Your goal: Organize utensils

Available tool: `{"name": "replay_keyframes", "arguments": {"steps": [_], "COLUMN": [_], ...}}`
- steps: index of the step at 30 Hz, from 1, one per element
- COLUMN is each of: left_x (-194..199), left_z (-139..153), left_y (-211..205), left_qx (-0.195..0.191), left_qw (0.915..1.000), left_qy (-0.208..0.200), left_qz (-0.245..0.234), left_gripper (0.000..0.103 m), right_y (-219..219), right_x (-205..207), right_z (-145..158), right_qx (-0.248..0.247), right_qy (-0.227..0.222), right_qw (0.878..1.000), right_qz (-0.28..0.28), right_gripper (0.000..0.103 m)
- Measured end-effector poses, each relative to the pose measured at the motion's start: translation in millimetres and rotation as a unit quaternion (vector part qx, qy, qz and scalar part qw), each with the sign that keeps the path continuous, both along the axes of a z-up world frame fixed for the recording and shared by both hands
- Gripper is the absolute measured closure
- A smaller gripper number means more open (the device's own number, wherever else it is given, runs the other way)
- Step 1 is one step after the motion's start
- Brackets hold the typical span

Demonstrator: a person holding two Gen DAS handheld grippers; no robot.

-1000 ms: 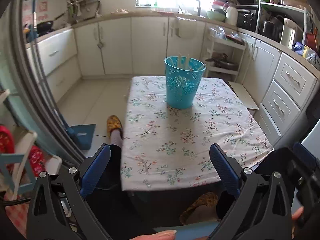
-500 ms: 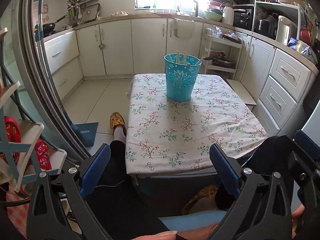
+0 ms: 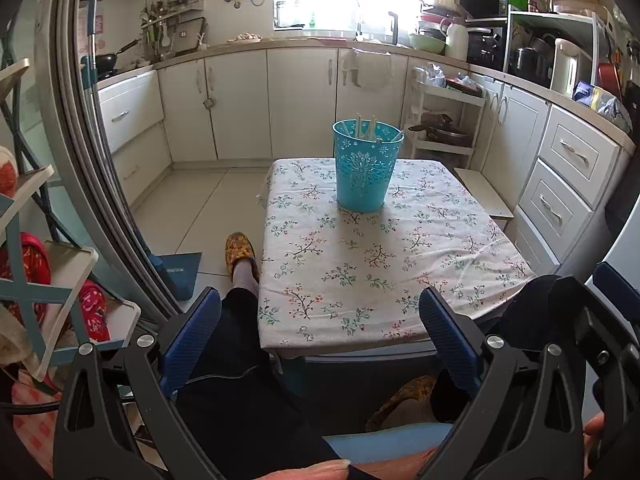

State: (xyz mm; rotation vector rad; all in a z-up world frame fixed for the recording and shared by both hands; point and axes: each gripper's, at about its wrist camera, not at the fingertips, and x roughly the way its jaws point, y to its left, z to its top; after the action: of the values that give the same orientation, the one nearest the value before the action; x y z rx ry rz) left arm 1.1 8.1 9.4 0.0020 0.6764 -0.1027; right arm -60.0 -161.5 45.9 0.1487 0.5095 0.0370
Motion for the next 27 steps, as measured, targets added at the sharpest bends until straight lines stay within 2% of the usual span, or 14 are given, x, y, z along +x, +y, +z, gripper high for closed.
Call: {"name": "replay_keyframes", "arguments": {"steps": [27], "left_x": [-7.0], "left_z": [1.3], "left_y": [2.7], "left_qx": [0.005], "left_qw": [0.9999], "left_qy": [-0.008], "left_qz": [0.005], "left_gripper": [0.008], "right_y": [3.9], "right_x": [-2.6], "right_z": [-0.4], "right_qx": [-0.001], "right_qy": [-0.002], "right_qw": [1.000], "right_qz": [0.005], "right_gripper": [0.007]}}
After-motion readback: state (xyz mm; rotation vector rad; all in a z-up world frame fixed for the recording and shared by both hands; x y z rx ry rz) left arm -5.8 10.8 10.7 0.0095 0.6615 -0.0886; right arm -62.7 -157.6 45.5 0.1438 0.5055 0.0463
